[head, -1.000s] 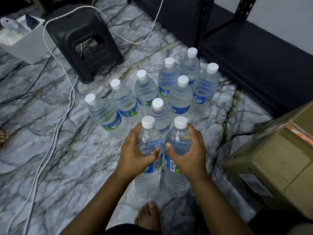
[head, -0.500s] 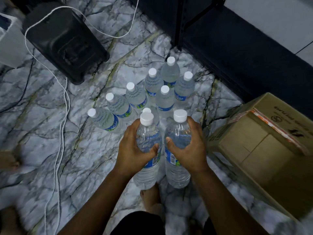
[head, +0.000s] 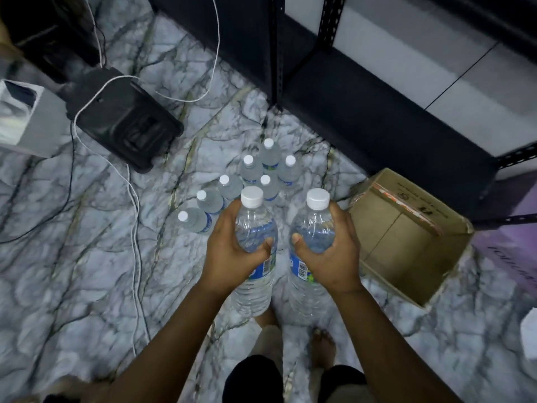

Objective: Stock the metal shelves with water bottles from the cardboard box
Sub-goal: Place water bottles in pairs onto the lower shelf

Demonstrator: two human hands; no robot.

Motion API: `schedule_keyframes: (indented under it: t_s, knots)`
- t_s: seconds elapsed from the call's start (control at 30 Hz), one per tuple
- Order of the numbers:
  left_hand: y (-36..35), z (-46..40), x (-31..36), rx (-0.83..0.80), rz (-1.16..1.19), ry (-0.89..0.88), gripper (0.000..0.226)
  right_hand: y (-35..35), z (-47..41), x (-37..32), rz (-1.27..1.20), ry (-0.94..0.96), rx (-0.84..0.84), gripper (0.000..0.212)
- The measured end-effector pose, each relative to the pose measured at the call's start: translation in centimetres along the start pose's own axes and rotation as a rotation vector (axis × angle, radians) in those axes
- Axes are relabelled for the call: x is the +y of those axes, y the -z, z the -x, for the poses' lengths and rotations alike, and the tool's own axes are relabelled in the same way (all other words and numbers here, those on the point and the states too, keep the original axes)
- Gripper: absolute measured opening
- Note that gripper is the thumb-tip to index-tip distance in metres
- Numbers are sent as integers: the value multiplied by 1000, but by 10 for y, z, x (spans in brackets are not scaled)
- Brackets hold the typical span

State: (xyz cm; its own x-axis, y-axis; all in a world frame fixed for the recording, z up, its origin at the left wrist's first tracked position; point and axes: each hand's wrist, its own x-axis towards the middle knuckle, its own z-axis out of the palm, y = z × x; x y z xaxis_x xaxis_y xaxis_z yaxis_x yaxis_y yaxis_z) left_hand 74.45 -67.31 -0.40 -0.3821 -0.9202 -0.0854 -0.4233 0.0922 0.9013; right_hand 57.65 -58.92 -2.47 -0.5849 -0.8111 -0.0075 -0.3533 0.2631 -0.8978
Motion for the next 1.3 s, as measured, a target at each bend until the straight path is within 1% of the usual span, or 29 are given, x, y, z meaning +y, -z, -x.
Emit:
schedule_keyframes:
  t_s: [0.23, 0.4, 0.53, 0.7, 0.77, 0.9, 1.0, 1.2, 1.3]
  knots:
    - [35, 1, 79, -13, -4, -15, 73, 45, 6, -75, 34, 1, 46, 75]
    - [53, 5, 115, -25, -11, -39, 73, 63, 10, -113, 46, 29, 84, 75]
    - [63, 8, 140, -46, 7, -39, 73, 76, 16, -139, 59, 11, 119, 75]
    - [72, 14, 167, -121, 15, -31, 77, 94, 27, -171, 56, -3, 187, 72]
    - [73, 14, 177, -149, 10, -39, 79, 102, 32, -181, 68, -3, 220, 70]
    - [73, 16, 206, -198, 7, -80, 72, 117, 42, -196, 90, -19, 293, 69]
    - [69, 14, 225, -233, 6, -118, 72, 129, 46, -204, 89, -37, 330, 69]
    - [50, 8, 261, -333, 30, -184, 73, 162, 48, -212, 36, -69, 419, 74]
    - [33, 2, 275, -370, 13, -237, 75, 182, 45, -216, 49, -61, 469, 71]
